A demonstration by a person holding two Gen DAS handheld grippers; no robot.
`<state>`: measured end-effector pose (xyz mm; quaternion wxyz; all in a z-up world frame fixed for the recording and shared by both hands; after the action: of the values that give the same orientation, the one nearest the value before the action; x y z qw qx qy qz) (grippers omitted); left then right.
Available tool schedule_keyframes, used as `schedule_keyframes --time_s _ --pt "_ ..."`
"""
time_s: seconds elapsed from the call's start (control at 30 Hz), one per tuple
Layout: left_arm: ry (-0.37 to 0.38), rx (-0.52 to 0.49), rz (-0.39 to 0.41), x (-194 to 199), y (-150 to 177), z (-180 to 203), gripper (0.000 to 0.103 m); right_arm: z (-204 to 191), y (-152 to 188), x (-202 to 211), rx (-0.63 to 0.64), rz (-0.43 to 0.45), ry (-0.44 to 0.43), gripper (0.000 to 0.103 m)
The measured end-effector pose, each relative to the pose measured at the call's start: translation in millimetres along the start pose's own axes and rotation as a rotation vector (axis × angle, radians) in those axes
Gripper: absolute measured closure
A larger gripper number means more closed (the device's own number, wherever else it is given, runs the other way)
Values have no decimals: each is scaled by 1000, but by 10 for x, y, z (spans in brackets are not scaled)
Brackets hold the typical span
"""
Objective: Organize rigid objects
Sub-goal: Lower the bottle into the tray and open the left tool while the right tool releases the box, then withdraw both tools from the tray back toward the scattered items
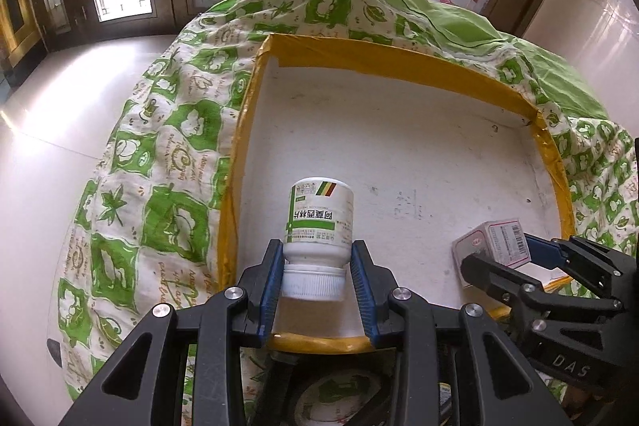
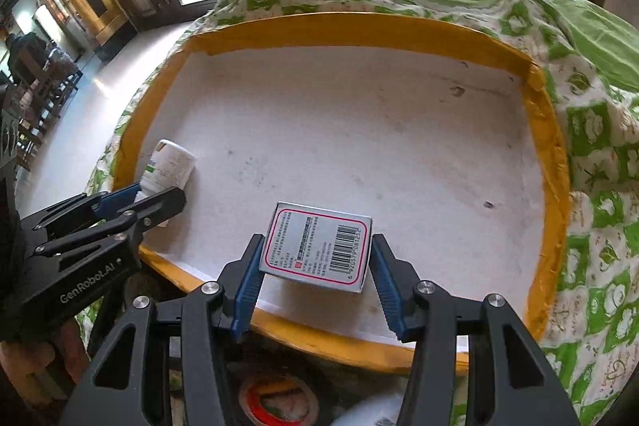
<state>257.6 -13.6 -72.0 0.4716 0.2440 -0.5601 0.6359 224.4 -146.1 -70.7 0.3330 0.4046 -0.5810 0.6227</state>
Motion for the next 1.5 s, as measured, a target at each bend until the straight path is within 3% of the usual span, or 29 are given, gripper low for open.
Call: schedule_keyframes --time_s 0.4,0.5,0.73,0.97,1.27,1.5 --pt "-24 1 27 34 37 2 67 -6 37 33 -7 23 30 49" --pt "-14 -3 37 67 75 25 59 59 31 63 -39 33 28 40" --pt "-66 -82 78 219 131 213 33 169 26 205 -89 68 26 36" --pt "-96 -101 92 359 210 217 32 351 55 358 -138 96 55 28" --pt "-80 -51 114 621 408 188 24 558 241 589 -220 115 51 25" --pt "-53 35 110 826 795 95 19 537 455 871 -222 149 15 20"
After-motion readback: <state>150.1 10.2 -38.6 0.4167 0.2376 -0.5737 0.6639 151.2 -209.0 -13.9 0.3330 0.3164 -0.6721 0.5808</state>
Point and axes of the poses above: each gripper's, at about its wrist camera, not at the fingertips, and x roughly against the way its jaws point, z to its right, y to its underside, the point moved 5 cm from there along -x, roughly the way its jaws point, and after that the axes turned 6 degrees about y, right-handed, at the moved point
